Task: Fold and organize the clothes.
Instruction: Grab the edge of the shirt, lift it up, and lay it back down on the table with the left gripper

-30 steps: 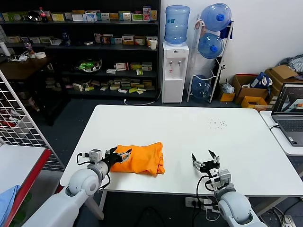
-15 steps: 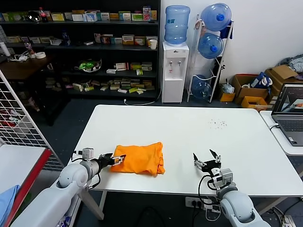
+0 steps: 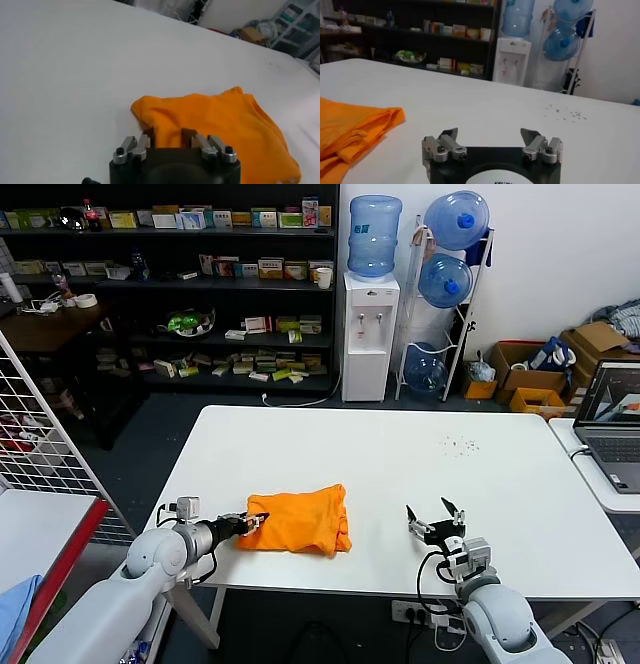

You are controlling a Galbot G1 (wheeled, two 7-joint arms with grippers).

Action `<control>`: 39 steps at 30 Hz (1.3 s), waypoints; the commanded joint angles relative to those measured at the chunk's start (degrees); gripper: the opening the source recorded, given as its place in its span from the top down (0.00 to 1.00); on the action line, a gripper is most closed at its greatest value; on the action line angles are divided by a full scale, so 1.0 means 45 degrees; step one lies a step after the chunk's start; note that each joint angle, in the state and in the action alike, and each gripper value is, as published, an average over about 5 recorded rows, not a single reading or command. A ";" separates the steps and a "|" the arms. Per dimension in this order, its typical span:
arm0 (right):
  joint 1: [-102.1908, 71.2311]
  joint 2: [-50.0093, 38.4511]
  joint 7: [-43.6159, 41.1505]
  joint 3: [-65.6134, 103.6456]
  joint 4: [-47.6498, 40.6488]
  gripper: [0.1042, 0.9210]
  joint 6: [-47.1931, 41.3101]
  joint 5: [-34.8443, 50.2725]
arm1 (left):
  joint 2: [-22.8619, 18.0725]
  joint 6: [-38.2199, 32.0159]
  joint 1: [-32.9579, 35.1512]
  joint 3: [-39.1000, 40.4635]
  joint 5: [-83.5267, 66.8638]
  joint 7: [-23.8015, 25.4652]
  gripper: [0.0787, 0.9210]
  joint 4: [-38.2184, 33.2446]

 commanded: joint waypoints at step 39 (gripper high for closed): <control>0.0837 0.0271 0.0283 -0.0917 0.0259 0.12 -0.0214 -0.0198 | 0.8417 -0.0486 -0.1059 -0.0315 0.3772 -0.1152 0.94 -0.0057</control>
